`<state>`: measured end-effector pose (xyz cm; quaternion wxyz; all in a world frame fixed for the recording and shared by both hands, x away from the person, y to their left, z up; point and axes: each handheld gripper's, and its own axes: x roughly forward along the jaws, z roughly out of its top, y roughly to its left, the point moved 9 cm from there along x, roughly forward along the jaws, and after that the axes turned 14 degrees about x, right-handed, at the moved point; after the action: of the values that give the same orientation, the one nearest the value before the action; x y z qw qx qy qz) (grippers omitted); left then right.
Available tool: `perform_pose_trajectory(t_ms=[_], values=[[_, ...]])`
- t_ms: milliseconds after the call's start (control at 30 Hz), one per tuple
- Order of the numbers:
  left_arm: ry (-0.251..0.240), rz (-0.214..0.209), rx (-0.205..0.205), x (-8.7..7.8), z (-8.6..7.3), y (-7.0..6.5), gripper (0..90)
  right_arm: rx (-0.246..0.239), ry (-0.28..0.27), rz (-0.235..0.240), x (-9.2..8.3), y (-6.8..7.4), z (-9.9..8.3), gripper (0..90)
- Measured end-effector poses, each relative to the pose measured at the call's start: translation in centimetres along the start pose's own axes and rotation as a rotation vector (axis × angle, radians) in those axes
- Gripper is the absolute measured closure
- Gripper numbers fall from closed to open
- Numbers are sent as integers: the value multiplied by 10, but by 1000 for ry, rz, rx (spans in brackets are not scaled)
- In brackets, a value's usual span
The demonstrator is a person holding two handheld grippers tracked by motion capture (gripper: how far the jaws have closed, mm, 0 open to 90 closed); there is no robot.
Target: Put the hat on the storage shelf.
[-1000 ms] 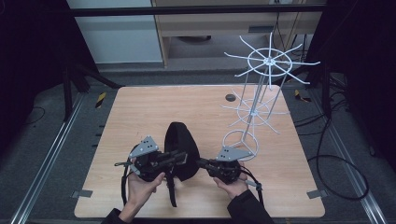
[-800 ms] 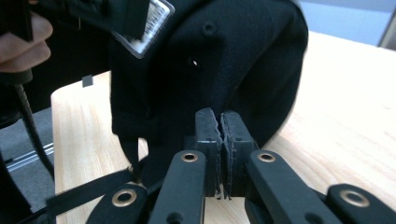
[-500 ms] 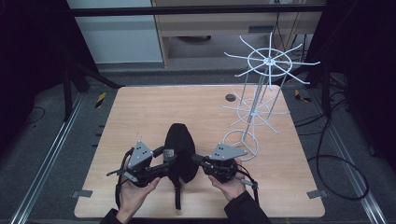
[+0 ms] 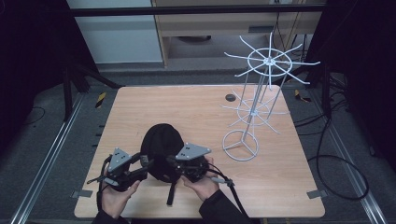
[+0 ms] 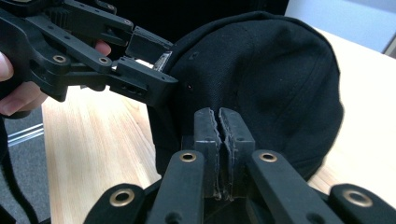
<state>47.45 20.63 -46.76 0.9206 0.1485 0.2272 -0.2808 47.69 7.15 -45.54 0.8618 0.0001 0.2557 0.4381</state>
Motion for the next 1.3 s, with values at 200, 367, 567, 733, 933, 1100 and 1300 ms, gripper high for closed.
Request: perform_pose_trajectory(t_ms=[200, 367, 567, 733, 933, 1100, 1300], values=[[62, -14, -86, 7, -29, 23, 433, -15, 24, 4, 32, 10, -2, 794], [119, 11, -101, 14, -46, 37, 415, -25, -9, -38, 30, 3, 1, 740], [182, 75, -76, 18, -58, 45, 351, -5, -34, -82, 7, -21, 4, 727], [199, 102, -86, 16, -61, 50, 322, -1, -36, -112, -11, -36, 2, 718], [105, 110, -62, -1, -39, 54, 293, 13, -38, -151, -36, -56, -9, 679], [58, 90, 7, -8, -12, 56, 290, 31, -56, -186, -66, -76, -22, 649], [82, 39, 53, 8, 3, 53, 300, 67, -83, -225, -100, -94, -39, 630]])
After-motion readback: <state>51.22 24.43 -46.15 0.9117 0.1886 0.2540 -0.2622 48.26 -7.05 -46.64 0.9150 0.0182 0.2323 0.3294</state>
